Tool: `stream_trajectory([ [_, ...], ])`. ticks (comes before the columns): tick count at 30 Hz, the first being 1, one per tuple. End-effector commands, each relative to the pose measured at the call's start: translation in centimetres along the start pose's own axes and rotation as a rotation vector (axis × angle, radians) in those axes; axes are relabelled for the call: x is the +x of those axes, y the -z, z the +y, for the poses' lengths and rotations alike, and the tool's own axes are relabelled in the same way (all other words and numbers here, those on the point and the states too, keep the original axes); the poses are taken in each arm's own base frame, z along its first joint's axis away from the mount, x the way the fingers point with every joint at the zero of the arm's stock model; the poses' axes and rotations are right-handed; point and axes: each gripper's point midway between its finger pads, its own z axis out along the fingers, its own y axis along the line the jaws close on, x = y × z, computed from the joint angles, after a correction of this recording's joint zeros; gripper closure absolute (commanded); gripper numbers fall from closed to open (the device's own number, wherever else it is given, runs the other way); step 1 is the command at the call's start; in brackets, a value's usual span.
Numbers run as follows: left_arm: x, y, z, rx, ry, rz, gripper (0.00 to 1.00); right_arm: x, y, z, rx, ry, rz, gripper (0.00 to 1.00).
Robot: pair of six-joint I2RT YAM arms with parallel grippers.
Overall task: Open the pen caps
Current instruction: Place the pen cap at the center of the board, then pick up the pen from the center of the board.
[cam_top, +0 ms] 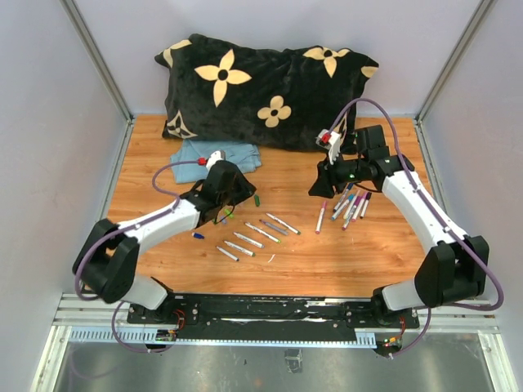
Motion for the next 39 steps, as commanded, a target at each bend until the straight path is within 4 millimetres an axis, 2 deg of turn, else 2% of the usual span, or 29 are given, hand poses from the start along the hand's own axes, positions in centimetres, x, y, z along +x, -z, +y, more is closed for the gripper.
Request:
stream_trajectory([
  [1,-0.7,3.2,-2.6,0.229,-0.088,-0.054,0.52,-0.8,1.2,0.5,-0.001,0.004,-0.055,0.57],
  [2,-1.2,4.1,-3.4,0.297,-0.094,-0.083,0.46,-0.9,1.4,0.5,0.002,0.005,-0.062,0.57],
  [5,-1.3,6.3,-4.2,0.425,-0.118,-0.128,0.35,-1.2,1.9,0.5,0.012,0.012,-0.079,0.57],
  [8,-1.4,8.1,-4.5,0.507,-0.130,-0.166,0.26,-1.4,2.5,0.5,0.026,0.022,-0.094,0.57],
  [14,-1.3,11.8,-4.9,0.677,-0.120,-0.224,0.01,-2.1,4.2,0.8,0.097,0.078,-0.123,0.55],
  [20,-0.4,16.0,-5.2,0.886,-0.127,-0.263,0.01,-2.6,6.2,1.3,0.182,0.158,-0.150,0.47],
  [24,0.8,17.6,-5.8,0.965,-0.165,-0.217,0.01,-1.9,6.6,1.1,0.219,0.178,-0.140,0.35],
  [26,1.6,18.2,-6.2,0.992,-0.185,-0.198,0.01,-1.1,6.3,1.0,0.212,0.169,-0.130,0.33],
  [31,4.8,18.4,-6.9,0.994,-0.260,-0.191,0.01,-0.1,6.8,0.3,0.226,0.154,-0.153,0.29],
  [35,7.2,17.7,-6.8,0.947,-0.289,-0.175,0.02,0.9,7.0,-0.5,0.244,0.121,-0.170,0.23],
  [39,9.5,16.9,-7.6,0.898,-0.318,-0.149,0.05,1.7,7.0,-1.5,0.266,0.068,-0.152,0.23],
])
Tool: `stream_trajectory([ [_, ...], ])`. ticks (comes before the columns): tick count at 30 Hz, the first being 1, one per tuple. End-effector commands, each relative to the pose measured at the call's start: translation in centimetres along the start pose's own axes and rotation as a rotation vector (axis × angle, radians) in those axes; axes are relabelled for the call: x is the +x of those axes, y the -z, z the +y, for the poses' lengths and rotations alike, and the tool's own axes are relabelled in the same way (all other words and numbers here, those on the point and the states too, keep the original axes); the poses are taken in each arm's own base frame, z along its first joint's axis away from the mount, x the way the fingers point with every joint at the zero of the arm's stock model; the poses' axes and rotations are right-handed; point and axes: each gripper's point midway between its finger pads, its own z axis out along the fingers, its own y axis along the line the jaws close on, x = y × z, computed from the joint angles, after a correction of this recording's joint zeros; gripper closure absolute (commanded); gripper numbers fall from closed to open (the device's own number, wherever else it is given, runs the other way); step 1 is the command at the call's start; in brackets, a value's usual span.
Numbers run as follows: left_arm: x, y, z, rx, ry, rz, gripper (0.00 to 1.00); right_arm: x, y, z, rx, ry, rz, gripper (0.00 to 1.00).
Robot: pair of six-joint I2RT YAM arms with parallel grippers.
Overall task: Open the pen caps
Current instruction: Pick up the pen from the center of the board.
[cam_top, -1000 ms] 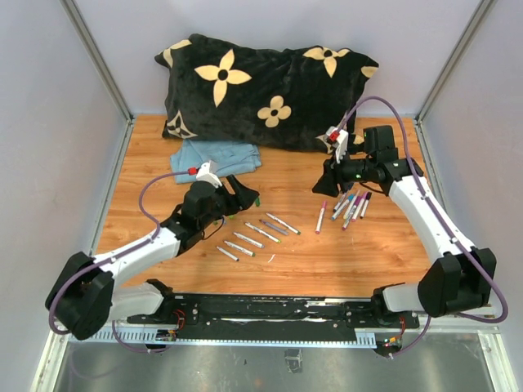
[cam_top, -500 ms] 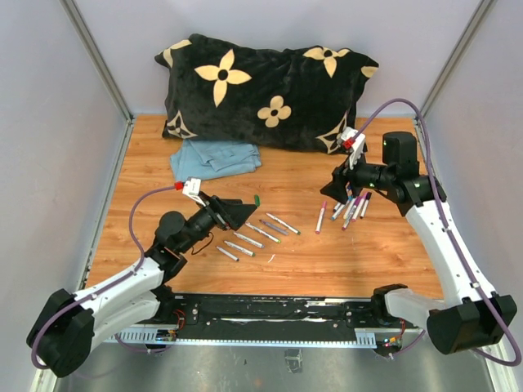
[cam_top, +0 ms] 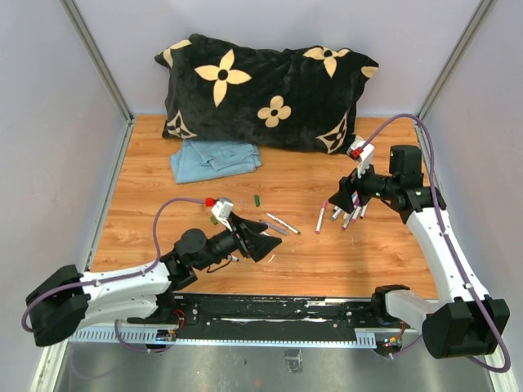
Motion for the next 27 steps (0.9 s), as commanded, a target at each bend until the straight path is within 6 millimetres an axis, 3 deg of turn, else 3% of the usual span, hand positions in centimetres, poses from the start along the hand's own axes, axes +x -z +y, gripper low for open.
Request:
stream_trajectory([
  [1,1.2,-1.4,0.5,-0.082,-0.060,-0.013,0.06,0.0,0.2,-1.1,0.029,-0.022,-0.015,0.22],
  [8,4.9,-5.3,1.4,-0.200,-0.111,0.081,0.12,0.9,1.2,-3.7,0.139,-0.093,0.014,0.22],
  [13,8.2,-9.1,3.9,-0.397,-0.179,0.209,0.19,1.6,2.1,-5.3,0.179,-0.173,0.013,0.22],
  [16,9.6,-11.2,6.2,-0.564,-0.246,0.288,0.35,1.9,2.6,-5.8,0.197,-0.196,0.008,0.22],
  [19,10.8,-12.8,8.6,-0.723,-0.333,0.366,0.59,1.8,3.0,-6.2,0.214,-0.205,0.001,0.22],
  [27,14.0,-16.9,11.5,-0.781,-0.461,0.514,0.59,1.8,3.5,-6.6,0.232,-0.226,-0.009,0.22],
])
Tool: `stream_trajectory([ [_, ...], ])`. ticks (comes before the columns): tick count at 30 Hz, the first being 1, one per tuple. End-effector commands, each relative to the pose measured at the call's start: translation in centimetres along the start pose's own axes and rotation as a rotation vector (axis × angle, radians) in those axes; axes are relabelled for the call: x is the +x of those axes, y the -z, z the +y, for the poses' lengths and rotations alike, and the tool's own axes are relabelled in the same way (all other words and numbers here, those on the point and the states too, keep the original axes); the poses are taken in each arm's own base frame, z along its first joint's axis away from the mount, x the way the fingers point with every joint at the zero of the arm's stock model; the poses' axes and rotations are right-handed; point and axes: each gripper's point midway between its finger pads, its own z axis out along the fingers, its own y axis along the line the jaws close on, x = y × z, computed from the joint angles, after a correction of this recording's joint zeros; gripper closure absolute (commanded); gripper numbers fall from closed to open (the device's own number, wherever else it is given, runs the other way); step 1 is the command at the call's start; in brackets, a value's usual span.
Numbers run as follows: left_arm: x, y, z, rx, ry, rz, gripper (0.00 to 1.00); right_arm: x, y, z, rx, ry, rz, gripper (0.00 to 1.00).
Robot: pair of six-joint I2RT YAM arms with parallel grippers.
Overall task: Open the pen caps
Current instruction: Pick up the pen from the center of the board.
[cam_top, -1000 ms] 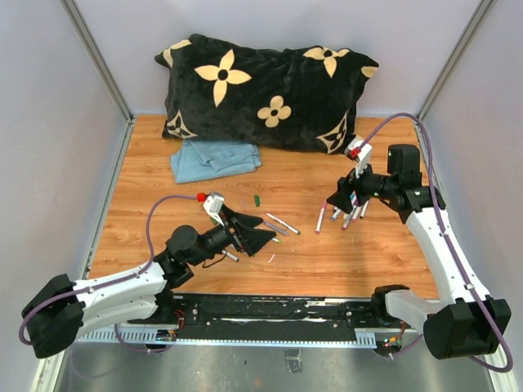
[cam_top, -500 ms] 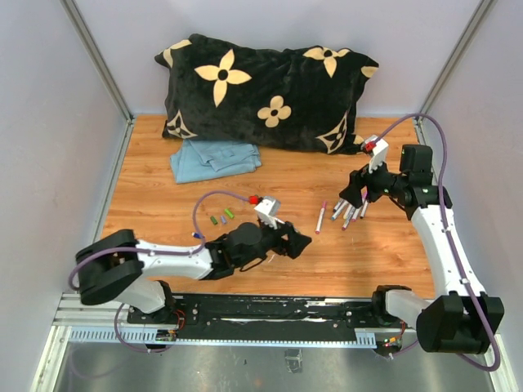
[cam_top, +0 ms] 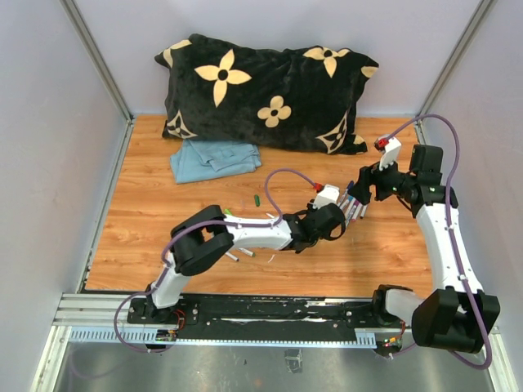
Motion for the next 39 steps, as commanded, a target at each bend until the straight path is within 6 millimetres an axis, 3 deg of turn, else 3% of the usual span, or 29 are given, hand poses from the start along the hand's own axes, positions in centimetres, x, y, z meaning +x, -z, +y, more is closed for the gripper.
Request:
stream_trajectory([
  [1,1.7,-1.6,1.9,-0.092,-0.114,0.089,0.59,-0.8,0.8,-0.5,0.018,-0.017,-0.031,0.22],
  [7,1.6,-3.0,1.8,-0.108,-0.128,0.098,0.59,-1.0,0.9,-0.3,0.010,-0.018,-0.037,0.22],
  [13,2.8,-3.9,2.4,-0.111,-0.122,0.142,0.66,-1.2,1.0,0.1,-0.008,-0.022,-0.046,0.22],
  [25,4.2,-3.7,3.0,-0.093,-0.107,0.189,0.72,-1.3,0.5,1.7,-0.114,-0.073,-0.066,0.22],
  [29,4.4,-3.3,3.7,-0.096,-0.084,0.193,0.89,-1.5,0.4,2.4,-0.151,-0.084,-0.081,0.22],
  [34,3.0,-2.5,3.8,-0.083,-0.048,0.149,0.97,-1.5,0.3,2.9,-0.184,-0.101,-0.092,0.22],
  [39,0.3,-0.6,3.5,-0.047,0.013,0.064,1.00,-1.7,0.4,3.4,-0.211,-0.106,-0.108,0.22],
])
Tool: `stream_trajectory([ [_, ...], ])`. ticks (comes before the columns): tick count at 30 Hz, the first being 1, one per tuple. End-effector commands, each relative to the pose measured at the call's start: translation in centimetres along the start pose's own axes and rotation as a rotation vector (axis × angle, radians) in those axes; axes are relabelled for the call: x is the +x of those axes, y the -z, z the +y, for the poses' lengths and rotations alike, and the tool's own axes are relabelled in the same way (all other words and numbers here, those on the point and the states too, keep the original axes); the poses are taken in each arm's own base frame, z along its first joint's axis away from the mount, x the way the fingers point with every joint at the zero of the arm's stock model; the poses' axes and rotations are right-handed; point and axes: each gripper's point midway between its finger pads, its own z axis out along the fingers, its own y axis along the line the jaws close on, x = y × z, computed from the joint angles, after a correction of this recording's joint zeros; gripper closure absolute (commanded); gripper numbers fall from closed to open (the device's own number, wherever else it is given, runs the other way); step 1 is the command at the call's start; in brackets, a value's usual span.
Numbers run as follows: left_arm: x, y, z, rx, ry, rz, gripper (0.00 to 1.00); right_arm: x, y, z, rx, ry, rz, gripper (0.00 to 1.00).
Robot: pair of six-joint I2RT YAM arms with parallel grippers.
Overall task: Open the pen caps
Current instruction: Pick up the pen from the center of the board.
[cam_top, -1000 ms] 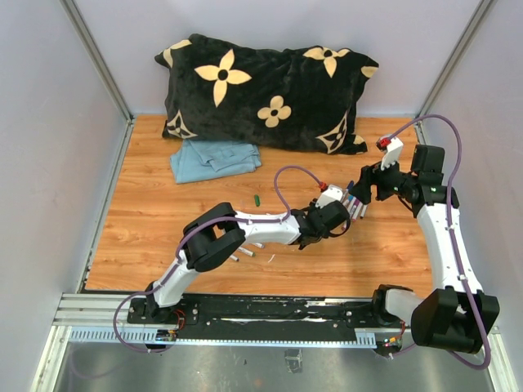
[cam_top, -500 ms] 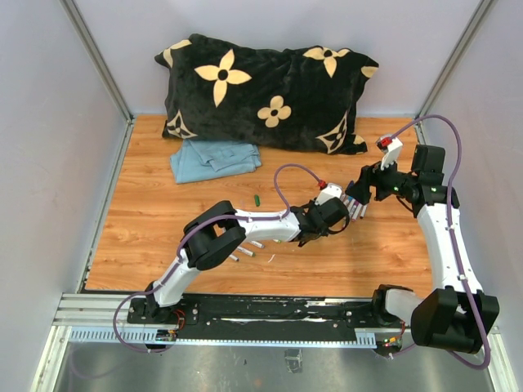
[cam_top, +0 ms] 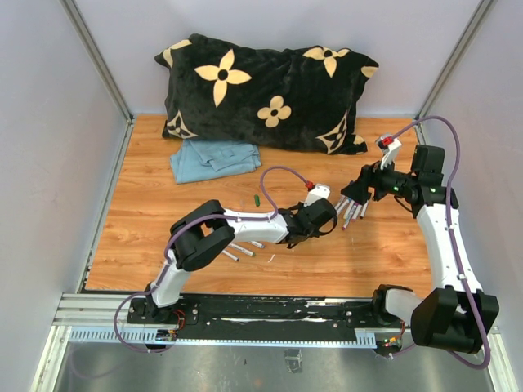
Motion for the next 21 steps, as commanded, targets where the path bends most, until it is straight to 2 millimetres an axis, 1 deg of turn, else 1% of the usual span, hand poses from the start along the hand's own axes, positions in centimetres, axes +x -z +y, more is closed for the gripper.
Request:
stream_trajectory([
  [1,-3.0,2.5,0.2,0.034,0.078,-0.089,1.00,-0.3,0.1,0.7,-0.044,-0.019,-0.036,0.22],
  [8,-5.5,6.3,1.1,0.100,0.196,-0.203,1.00,-0.5,-0.2,1.6,-0.104,-0.041,-0.063,0.23],
  [9,-6.0,7.0,1.1,0.116,0.219,-0.224,1.00,-0.4,-0.2,1.8,-0.116,-0.046,-0.068,0.23],
  [13,-6.9,9.7,1.7,0.187,0.314,-0.291,1.00,-0.6,-0.4,2.6,-0.168,-0.067,-0.093,0.24],
  [14,-7.2,10.7,1.9,0.214,0.341,-0.312,1.00,-0.6,-0.4,2.9,-0.185,-0.072,-0.102,0.25],
  [15,-7.3,11.3,2.0,0.244,0.364,-0.331,1.00,-0.6,-0.5,3.1,-0.203,-0.081,-0.110,0.25],
  [16,-6.7,11.7,2.3,0.266,0.375,-0.336,1.00,-0.5,-0.6,3.4,-0.220,-0.104,-0.116,0.25],
  [17,-7.5,12.7,2.1,0.303,0.408,-0.372,1.00,-0.5,-0.7,3.7,-0.237,-0.111,-0.125,0.26],
  [18,-7.4,13.3,2.4,0.325,0.430,-0.393,1.00,-0.3,-1.0,3.9,-0.255,-0.118,-0.131,0.26],
  [19,-6.9,13.6,2.9,0.337,0.445,-0.404,1.00,-0.2,-1.2,4.4,-0.276,-0.118,-0.135,0.26],
  [21,-7.2,14.5,3.6,0.366,0.492,-0.448,1.00,0.1,-1.7,5.2,-0.310,-0.118,-0.132,0.26],
])
